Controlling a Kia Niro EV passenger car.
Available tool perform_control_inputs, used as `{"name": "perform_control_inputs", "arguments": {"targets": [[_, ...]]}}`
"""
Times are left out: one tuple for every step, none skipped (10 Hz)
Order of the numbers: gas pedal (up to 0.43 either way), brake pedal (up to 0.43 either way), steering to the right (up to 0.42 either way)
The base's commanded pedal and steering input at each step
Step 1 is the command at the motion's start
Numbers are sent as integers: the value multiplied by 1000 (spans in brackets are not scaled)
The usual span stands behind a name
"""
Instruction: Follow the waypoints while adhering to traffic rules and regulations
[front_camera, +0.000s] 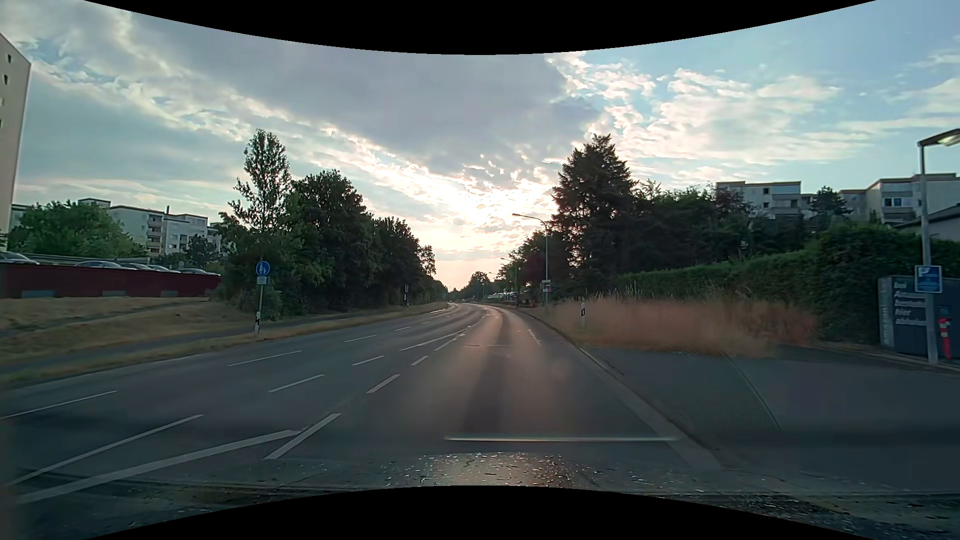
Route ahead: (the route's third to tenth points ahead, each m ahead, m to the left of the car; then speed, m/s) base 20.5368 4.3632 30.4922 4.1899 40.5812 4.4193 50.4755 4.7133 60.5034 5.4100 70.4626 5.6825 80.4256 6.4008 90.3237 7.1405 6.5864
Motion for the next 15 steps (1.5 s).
{"name": "perform_control_inputs", "arguments": {"targets": [[248,0,8],[248,0,2],[248,0,-1],[248,0,-2],[248,0,-2],[248,0,-2],[248,0,-2],[248,0,-2],[248,0,-2],[248,0,-2],[248,0,-2],[248,0,-2],[248,0,-3],[248,0,-2],[248,0,-3]]}}
